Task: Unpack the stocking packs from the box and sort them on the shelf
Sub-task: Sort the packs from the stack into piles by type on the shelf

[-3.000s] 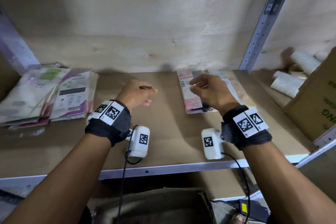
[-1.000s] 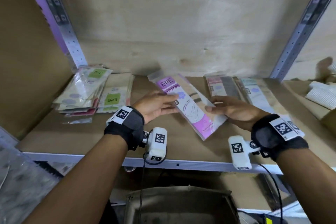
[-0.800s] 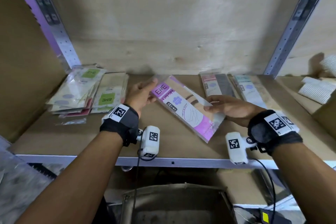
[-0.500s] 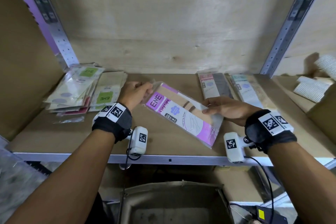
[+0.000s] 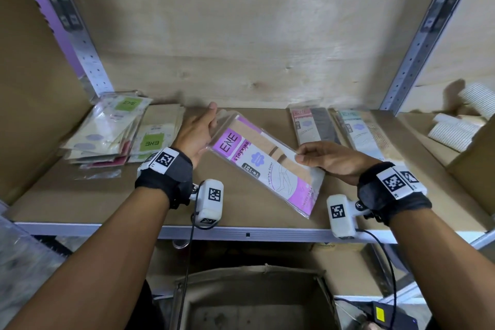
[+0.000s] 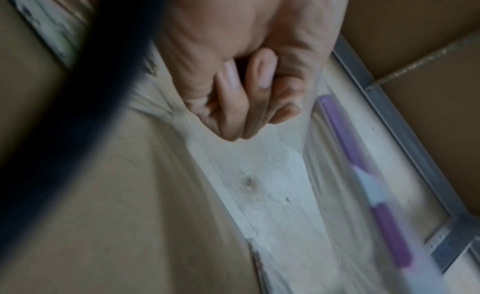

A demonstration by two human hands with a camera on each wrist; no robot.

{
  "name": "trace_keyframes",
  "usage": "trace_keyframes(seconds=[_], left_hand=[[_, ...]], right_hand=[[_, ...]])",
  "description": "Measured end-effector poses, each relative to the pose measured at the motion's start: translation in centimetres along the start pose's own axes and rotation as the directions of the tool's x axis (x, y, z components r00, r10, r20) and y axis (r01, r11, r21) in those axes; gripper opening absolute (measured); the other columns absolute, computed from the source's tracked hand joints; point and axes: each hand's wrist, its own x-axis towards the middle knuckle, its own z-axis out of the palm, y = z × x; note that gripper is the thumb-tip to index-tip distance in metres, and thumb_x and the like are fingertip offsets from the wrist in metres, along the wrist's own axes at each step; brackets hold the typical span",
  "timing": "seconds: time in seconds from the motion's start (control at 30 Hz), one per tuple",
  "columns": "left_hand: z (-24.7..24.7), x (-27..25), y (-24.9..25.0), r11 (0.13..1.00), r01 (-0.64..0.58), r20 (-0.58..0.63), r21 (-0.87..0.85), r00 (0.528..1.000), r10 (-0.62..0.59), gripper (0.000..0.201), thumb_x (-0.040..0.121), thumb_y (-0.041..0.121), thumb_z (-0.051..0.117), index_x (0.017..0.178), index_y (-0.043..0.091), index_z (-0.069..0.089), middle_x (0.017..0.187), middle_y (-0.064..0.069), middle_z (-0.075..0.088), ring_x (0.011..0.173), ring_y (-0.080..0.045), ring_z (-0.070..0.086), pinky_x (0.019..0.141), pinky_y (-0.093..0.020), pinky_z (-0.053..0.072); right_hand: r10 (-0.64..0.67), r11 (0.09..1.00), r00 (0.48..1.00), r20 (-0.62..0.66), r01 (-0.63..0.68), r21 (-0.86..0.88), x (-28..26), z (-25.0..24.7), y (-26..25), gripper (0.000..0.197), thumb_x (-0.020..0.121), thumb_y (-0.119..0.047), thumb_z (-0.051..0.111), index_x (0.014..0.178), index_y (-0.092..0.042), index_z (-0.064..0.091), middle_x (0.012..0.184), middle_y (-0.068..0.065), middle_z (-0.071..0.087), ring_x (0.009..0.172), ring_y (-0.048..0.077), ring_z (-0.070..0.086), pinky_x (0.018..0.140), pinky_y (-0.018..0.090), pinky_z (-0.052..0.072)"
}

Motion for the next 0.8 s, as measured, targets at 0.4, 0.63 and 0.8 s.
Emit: trace_keyframes(seconds=[0.4,0.63,0.8], left_hand=[[1.6,0.0,0.0,0.955,0.108,0.018,-0.276,0.994,-0.107,0.026,0.097,0.041,0.059,0.083,0.019,0.060,0.082,0.000,0.060,0.044,-0.007,0.051,0.029,-0.016,0.021],[1.9,1.6,-0.6,0.981,0.113,-0.070,-0.160,0.990,-0.125,0.058,0.096,0.065,0.040,0.095,0.015,0.068,0.077,-0.001,0.065,0.048,-0.009,0.047,0.045,-0.019,0.031],[2.0,1.6,-1.9,0.976,0.192,0.034,-0.100,0.981,-0.189,0.074,0.093,0.072,0.033,0.103,0.009,0.070,0.078,-0.007,0.077,0.054,-0.013,0.066,0.054,-0.023,0.052]], right_hand=[[-0.030,0.999,0.997,-0.071,0.028,-0.037,0.3,-0.4,0.0,0.014,0.095,-0.005,0.059,0.105,0.005,0.063,0.104,0.017,0.062,0.099,0.023,0.055,0.094,0.031,0.039],[0.017,0.998,0.992,-0.125,-0.009,0.069,-0.2,-1.2,0.1,0.013,0.095,-0.005,0.059,0.104,0.003,0.062,0.106,0.020,0.060,0.098,0.028,0.054,0.092,0.037,0.040],[0.021,0.976,0.977,-0.212,0.026,0.216,0.1,-1.1,-0.2,0.013,0.095,-0.008,0.060,0.103,0.001,0.060,0.106,0.021,0.059,0.098,0.029,0.054,0.087,0.033,0.043]])
